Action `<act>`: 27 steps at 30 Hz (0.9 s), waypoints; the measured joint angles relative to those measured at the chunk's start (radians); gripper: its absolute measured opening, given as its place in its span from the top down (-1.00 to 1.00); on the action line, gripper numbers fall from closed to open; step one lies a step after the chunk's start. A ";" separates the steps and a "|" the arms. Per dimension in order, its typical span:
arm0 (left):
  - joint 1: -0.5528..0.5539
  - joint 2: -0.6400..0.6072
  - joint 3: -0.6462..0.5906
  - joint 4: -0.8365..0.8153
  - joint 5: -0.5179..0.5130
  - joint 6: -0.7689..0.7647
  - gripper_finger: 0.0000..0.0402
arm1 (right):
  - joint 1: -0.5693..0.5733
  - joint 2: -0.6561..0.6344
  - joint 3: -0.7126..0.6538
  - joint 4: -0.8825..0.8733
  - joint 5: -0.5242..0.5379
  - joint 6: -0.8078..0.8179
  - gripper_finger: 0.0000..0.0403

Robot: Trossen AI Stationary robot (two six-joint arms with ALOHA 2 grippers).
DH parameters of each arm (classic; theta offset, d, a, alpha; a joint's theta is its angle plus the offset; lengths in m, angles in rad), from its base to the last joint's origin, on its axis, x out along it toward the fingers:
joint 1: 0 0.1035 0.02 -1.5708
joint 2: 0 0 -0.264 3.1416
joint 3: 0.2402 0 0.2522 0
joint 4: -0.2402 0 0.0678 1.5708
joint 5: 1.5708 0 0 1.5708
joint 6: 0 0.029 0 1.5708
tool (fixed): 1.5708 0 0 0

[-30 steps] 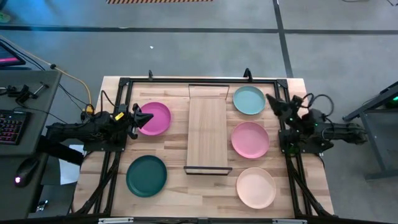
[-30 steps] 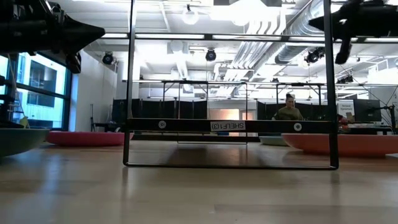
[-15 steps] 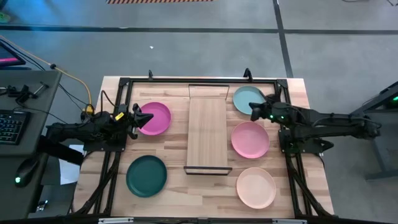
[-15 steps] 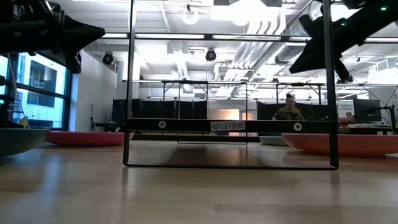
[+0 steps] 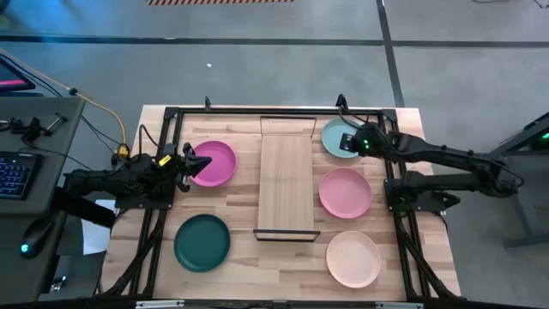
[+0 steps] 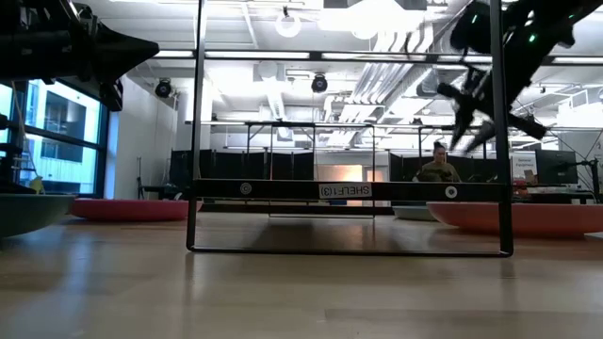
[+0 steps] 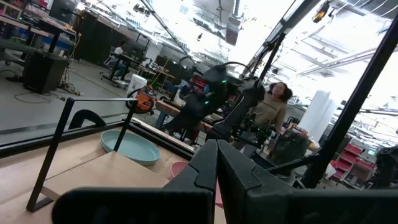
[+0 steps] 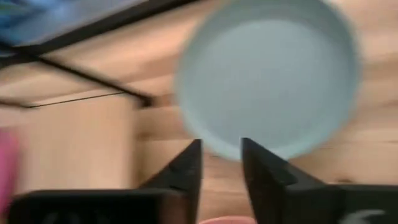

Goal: Place and stack plates onto a shelf
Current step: Put the blue plate on the shelf

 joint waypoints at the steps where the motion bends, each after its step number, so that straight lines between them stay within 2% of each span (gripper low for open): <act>1: 0.000 0.000 0.000 0.000 0.000 0.000 1.00 | -0.025 0.022 0.000 -0.018 -0.004 0.008 0.38; 6: 0.000 0.000 0.000 0.000 0.000 0.000 1.00 | -0.166 0.127 -0.002 -0.104 -0.096 0.068 -0.13; 10: 0.000 0.000 0.000 0.000 0.000 0.000 1.00 | -0.257 0.200 -0.002 -0.101 -0.113 0.060 -0.30; 16: 0.000 0.000 0.000 0.000 0.000 0.000 1.00 | -0.355 0.321 -0.003 -0.025 -0.116 0.017 -0.24; 22: 0.000 0.000 0.000 0.000 0.000 0.000 1.00 | -0.399 0.453 -0.003 0.043 -0.173 -0.031 -0.07; 27: 0.000 0.000 0.000 0.000 0.000 0.000 1.00 | -0.422 0.489 0.000 0.048 -0.176 -0.051 0.13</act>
